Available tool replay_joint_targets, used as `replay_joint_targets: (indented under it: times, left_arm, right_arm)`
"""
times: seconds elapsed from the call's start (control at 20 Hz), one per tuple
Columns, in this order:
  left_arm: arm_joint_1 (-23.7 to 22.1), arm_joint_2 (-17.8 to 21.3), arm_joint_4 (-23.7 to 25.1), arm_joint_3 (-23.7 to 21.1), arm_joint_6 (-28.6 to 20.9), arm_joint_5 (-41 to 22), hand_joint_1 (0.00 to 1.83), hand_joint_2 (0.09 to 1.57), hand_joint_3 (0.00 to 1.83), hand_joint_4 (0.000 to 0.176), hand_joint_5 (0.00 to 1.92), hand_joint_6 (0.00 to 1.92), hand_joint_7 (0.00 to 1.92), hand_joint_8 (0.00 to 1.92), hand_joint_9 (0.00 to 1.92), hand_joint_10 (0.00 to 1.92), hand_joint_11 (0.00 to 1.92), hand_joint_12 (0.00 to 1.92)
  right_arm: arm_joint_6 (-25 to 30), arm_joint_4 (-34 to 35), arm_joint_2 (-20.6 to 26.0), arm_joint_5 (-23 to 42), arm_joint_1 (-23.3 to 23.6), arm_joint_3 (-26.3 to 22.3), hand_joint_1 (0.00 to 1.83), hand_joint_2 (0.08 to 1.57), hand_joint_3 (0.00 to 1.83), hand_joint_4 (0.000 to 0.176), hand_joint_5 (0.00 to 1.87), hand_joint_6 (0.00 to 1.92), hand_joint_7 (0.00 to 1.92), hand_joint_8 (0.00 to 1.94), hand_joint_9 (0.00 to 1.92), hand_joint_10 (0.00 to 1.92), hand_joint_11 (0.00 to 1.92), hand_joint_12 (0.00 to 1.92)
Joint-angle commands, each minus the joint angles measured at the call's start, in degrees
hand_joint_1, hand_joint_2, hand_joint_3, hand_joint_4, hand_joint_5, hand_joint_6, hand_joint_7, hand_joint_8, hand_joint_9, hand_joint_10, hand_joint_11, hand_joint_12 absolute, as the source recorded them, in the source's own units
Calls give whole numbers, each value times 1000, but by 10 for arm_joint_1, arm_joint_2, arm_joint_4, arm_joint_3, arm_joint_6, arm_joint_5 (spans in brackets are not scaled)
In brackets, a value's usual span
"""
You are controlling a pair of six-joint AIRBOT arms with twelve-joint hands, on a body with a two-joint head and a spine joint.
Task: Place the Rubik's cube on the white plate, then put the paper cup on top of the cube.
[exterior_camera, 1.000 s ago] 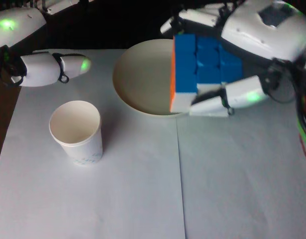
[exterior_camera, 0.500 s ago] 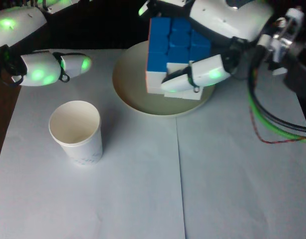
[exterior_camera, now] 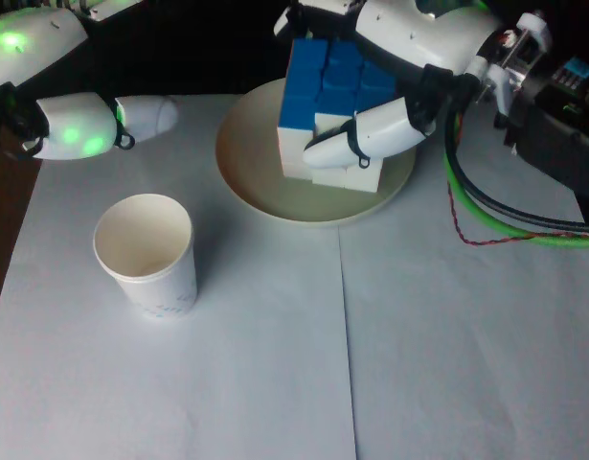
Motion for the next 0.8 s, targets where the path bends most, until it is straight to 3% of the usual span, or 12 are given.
replay_joint_targets:
  times: [0.0, 0.05, 0.1, 0.2, 0.25, 0.3, 0.4, 0.55, 0.6, 0.65, 0.7, 0.75]
  left_arm:
    - [-5, 0, -8, 2, 0, -75, 407, 1311, 10, 110, 19, 1, 0, 0, 0, 0, 0, 0]
    - [-5, 0, -8, 2, 0, -75, 434, 1306, 5, 84, 32, 6, 0, 0, 0, 0, 0, 0]
    - [-5, 0, -8, 2, 0, -75, 454, 1306, 4, 86, 35, 6, 0, 0, 0, 0, 0, 0]
    - [-5, 0, -8, 2, 0, -75, 485, 1305, 2, 125, 40, 5, 0, 0, 0, 0, 0, 0]
    - [-5, 1, -8, 2, 0, -75, 477, 1317, 6, 92, 39, 4, 0, 0, 0, 0, 0, 0]
    - [-5, 1, -8, 2, 0, -75, 466, 1320, 6, 88, 37, 2, 0, 0, 0, 0, 0, 0]
    - [-5, 0, -8, 2, 0, -75, 534, 1310, 0, 125, 44, 3, 0, 0, 0, 0, 0, 0]
    - [-4, 0, -10, 3, 0, -75, 499, 1324, 3, 83, 48, 2, 0, 0, 0, 0, 0, 0]
    - [-4, 0, -10, 3, 0, -75, 479, 1316, 0, 89, 46, 1, 0, 0, 0, 0, 0, 0]
    - [-4, 0, -10, 3, 0, -75, 504, 1310, 0, 106, 46, 1, 0, 0, 0, 0, 0, 0]
    - [-4, 0, -10, 3, 0, -75, 539, 1306, 0, 117, 50, 2, 0, 0, 0, 0, 0, 0]
    - [-4, 0, -10, 3, 0, -75, 538, 1306, 0, 98, 52, 3, 0, 0, 0, 0, 0, 0]
  right_arm:
    - [5, 17, -3, 80, 4, 3, 1015, 1155, 0, 0, 255, 920, 487, 555, 425, 961, 259, 1704]
    - [5, 23, -4, 80, 2, 4, 981, 1162, 1, 0, 244, 812, 495, 378, 411, 915, 235, 1702]
    - [5, 29, -7, 80, -1, 5, 975, 1165, 0, 0, 233, 769, 509, 243, 374, 929, 203, 1725]
    - [5, 37, -12, 80, -4, 6, 971, 1165, 0, 0, 221, 672, 488, 199, 319, 1022, 144, 1785]
    - [5, 37, -13, 80, -5, 6, 936, 1169, 1, 0, 196, 645, 475, 198, 319, 1028, 172, 1787]
    - [5, 38, -14, 80, -6, 7, 930, 1171, 1, 0, 188, 612, 451, 185, 310, 1011, 177, 1769]
    - [5, 43, -14, 80, -10, 7, 870, 1170, 0, 0, 191, 305, 376, 103, 201, 1003, 78, 1772]
    - [5, 43, -14, 80, -10, 7, 786, 1158, 0, 0, 101, 40, 172, 0, 44, 911, 1, 1785]
    - [5, 43, -14, 80, -10, 7, 692, 1160, 1, 0, 3, 0, 17, 0, 1, 546, 0, 1688]
    - [5, 43, -14, 80, -10, 7, 649, 1153, 0, 0, 0, 0, 0, 0, 0, 356, 0, 1574]
    - [5, 43, -14, 80, -10, 8, 610, 1132, 0, 13, 0, 0, 0, 0, 2, 88, 0, 1320]
    - [5, 43, -14, 80, -10, 8, 552, 1126, 0, 9, 0, 0, 0, 0, 0, 18, 0, 1246]
